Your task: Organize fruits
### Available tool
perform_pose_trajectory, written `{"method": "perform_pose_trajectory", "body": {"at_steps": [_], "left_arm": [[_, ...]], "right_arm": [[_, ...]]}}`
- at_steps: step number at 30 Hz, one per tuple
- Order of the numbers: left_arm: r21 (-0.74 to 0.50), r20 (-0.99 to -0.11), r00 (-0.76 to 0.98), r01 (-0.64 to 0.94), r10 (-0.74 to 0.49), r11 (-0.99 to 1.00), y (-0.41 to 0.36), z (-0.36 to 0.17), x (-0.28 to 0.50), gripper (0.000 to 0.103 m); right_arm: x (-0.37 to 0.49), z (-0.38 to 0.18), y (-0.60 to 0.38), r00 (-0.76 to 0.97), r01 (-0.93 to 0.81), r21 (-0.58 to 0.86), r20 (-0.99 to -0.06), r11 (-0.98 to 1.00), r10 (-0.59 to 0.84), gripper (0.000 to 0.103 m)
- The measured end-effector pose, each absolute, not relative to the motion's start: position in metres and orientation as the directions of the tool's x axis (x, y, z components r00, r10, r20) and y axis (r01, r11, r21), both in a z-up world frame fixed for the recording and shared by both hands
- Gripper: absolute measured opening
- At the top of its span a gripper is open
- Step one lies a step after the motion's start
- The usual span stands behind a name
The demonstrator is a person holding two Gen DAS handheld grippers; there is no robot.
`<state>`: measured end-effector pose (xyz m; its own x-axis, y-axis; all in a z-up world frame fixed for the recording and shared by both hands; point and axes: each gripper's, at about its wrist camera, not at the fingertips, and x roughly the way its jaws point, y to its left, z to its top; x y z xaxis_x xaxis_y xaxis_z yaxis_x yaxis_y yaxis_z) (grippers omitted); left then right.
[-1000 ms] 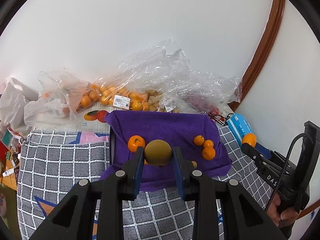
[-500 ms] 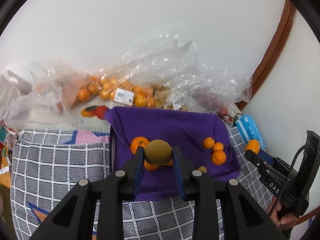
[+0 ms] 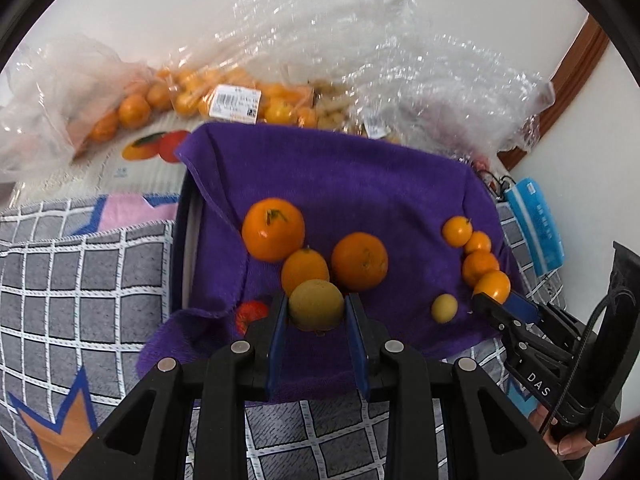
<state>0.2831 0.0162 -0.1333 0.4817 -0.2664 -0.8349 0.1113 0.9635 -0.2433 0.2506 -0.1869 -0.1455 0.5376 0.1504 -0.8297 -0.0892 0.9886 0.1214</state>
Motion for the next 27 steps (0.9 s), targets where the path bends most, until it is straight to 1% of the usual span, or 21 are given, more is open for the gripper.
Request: {"method": "perform_pose_trajectory", "body": {"at_steps": [2,6,8,10,11,13,15,17,19,20,22,27], "left_arm": [[-0.237,-0.840,0.475,0.112,-0.262,0.965,0.014,-0.138,0.283,0.027],[-0.229,-0.849,0.464,0.106,-0.252,0.968,0.012,-0.143,0.284,0.027],[-0.206,-0.852,0.471,0.102,-0.230,0.973,0.011,-0.142,0.284,0.028],[-0.183,-0.856,0.473,0.102,-0.210,0.978,0.010,-0.139,0.282,0.037],[-0.179,-0.852,0.482,0.102,-0.206,0.979,0.010,-0.135,0.280,0.039],[-0.172,-0.841,0.502,0.102,-0.200,0.980,0.010,-0.127,0.274,0.045],[-0.172,-0.828,0.522,0.106,-0.202,0.979,0.011,-0.117,0.266,0.050],[-0.174,-0.811,0.546,0.115,-0.209,0.978,0.011,-0.104,0.254,0.050],[-0.167,-0.795,0.570,0.124,-0.208,0.978,0.009,-0.092,0.242,0.053],[-0.158,-0.783,0.587,0.128,-0.203,0.979,0.008,-0.085,0.234,0.054],[-0.140,-0.764,0.617,0.126,-0.188,0.982,0.008,-0.073,0.217,0.059],[-0.086,-0.706,0.696,0.099,-0.131,0.991,0.006,-0.045,0.173,0.069]], "right_arm": [[0.249,-0.148,-0.186,0.537,-0.090,0.115,-0.831,0.989,0.145,0.039],[0.248,-0.148,-0.187,0.539,-0.091,0.117,-0.829,0.989,0.148,0.039],[0.249,-0.147,-0.187,0.540,-0.090,0.120,-0.829,0.989,0.149,0.039],[0.246,-0.140,-0.187,0.549,-0.094,0.120,-0.822,0.988,0.152,0.040],[0.245,-0.136,-0.186,0.555,-0.096,0.119,-0.818,0.988,0.153,0.040],[0.240,-0.126,-0.184,0.570,-0.098,0.110,-0.808,0.989,0.147,0.042],[0.232,-0.113,-0.182,0.597,-0.095,0.090,-0.792,0.991,0.129,0.048],[0.222,-0.098,-0.179,0.629,-0.091,0.071,-0.770,0.993,0.112,0.056],[0.211,-0.082,-0.178,0.658,-0.084,0.063,-0.746,0.994,0.103,0.059],[0.206,-0.076,-0.178,0.668,-0.079,0.061,-0.738,0.995,0.098,0.063],[0.194,-0.062,-0.179,0.684,-0.064,0.067,-0.724,0.996,0.093,0.066],[0.165,-0.039,-0.190,0.696,-0.010,0.077,-0.715,0.997,0.062,0.067]]}}
